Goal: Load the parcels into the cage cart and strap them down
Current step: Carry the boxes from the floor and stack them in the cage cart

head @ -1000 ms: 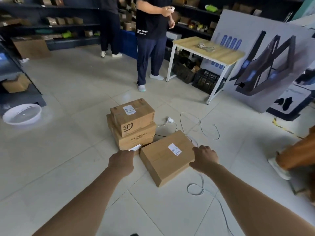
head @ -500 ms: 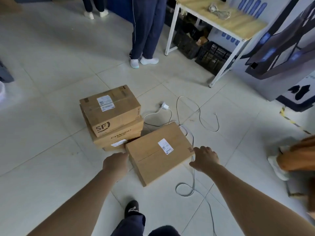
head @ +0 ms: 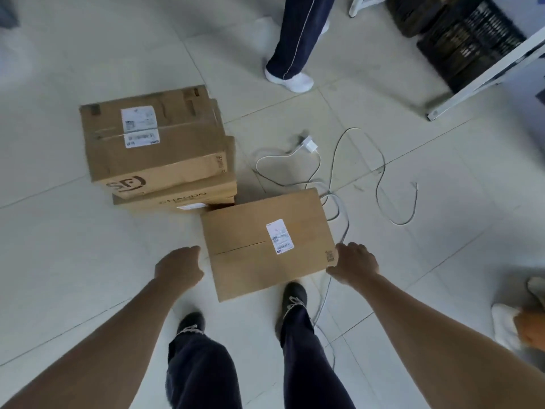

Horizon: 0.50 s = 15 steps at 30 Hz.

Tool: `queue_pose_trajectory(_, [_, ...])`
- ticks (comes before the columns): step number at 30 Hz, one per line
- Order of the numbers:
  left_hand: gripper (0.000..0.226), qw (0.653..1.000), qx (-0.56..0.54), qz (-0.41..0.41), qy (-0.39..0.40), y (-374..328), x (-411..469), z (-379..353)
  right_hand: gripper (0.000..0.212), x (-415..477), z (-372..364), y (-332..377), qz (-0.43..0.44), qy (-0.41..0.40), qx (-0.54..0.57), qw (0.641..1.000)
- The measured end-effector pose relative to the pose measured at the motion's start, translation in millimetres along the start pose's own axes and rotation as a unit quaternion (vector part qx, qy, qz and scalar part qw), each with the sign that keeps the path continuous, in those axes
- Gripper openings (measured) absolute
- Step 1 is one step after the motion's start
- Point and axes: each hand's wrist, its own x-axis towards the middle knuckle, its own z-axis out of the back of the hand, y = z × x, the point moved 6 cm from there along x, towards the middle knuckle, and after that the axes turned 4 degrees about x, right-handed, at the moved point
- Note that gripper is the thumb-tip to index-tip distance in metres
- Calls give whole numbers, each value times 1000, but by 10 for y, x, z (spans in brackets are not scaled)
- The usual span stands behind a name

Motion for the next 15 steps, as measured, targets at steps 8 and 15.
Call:
queue_pose_trajectory(8, [61,984,-141,102,43,-367,847,-820,49,1359,-439,-351,4,27,-5,1000])
queue_pose_trajectory(15, [57,959,-208,182,57,-365,1754,-1859,54,2543,-1355,-506,-24,36,47,998])
